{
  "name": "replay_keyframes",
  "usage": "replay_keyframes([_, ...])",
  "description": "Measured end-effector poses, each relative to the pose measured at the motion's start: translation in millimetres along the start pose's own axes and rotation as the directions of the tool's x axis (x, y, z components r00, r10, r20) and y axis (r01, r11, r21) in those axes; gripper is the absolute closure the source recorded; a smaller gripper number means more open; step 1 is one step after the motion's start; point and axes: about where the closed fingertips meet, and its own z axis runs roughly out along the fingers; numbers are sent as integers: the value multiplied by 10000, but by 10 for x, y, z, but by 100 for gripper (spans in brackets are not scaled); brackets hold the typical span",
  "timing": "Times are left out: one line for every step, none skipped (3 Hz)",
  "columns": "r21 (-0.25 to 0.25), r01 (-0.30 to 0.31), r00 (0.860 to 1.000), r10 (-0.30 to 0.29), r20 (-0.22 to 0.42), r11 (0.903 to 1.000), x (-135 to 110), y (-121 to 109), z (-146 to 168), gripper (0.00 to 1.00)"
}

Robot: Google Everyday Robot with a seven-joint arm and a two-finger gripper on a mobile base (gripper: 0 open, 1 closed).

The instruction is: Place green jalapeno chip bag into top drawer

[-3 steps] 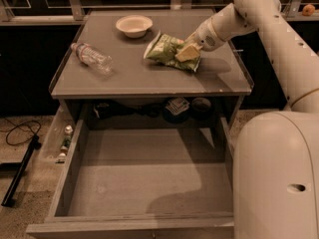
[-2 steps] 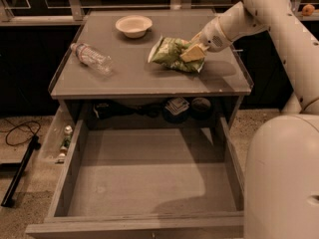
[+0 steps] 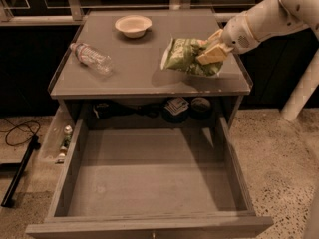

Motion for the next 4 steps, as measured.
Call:
replay_keyframes([388, 128, 9997, -119, -229, 9992, 80, 403, -313, 100])
replay_keyframes([1017, -90, 9981, 151, -591, 9948, 225, 831, -582, 100])
replay_keyframes([956, -955, 9894, 1050, -1007, 9908, 536, 1304, -481, 100])
replay_keyframes([476, -1841, 9711, 1891, -1457, 9818, 879, 1738, -151, 100])
